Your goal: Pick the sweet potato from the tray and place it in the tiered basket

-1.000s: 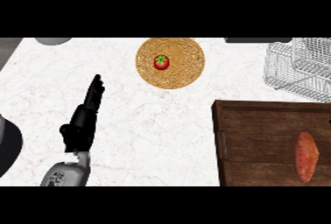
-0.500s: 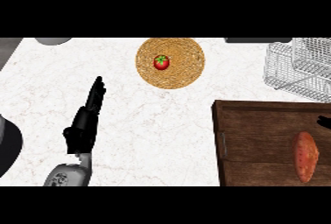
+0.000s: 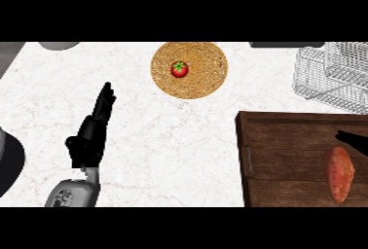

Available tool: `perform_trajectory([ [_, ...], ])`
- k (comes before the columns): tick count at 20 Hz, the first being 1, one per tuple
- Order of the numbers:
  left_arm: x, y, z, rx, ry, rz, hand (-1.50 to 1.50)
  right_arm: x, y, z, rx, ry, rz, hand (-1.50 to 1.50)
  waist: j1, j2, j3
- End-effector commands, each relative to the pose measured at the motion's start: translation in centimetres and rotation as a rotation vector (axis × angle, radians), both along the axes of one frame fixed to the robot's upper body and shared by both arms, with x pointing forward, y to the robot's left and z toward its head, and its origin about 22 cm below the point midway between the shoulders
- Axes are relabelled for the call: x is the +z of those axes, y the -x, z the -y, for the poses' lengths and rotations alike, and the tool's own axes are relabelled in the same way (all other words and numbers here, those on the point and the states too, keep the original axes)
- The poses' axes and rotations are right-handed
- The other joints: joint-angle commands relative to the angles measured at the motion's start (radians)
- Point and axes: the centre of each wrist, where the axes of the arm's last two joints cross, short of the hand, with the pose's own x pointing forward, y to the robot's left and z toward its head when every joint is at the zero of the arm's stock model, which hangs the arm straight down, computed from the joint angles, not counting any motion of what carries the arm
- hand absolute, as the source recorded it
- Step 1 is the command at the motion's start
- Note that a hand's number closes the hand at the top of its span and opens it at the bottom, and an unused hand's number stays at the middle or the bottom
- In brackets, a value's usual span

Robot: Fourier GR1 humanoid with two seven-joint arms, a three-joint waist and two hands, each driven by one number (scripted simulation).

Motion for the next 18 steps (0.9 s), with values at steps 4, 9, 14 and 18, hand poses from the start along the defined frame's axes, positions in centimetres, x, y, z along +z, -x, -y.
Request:
perform_trajectory([
  [4,0.4,1.0,0.8,0.013,-0.011,0.006,0.0,-1.3,0.0,-1.7,0.007,-0.017,-0.012,-1.5,-0.001,-0.001,0.0],
  [9,-0.1,0.6,0.9,-0.005,-0.015,0.01,0.0,-1.1,-1.1,0.1,0.002,-0.045,-0.049,-1.5,0.001,0.0,0.0],
  [14,0.8,0.3,-0.8,-0.012,-0.002,-0.002,0.0,-3.0,0.0,-0.8,0.0,-0.078,-0.009,-1.5,0.0,-0.001,0.0],
  [18,0.6,0.5,-0.5,0.016,-0.009,0.026,0.0,-4.0,0.6,-2.2,-0.038,-0.122,0.066,1.5,-0.002,-0.001,0.0],
])
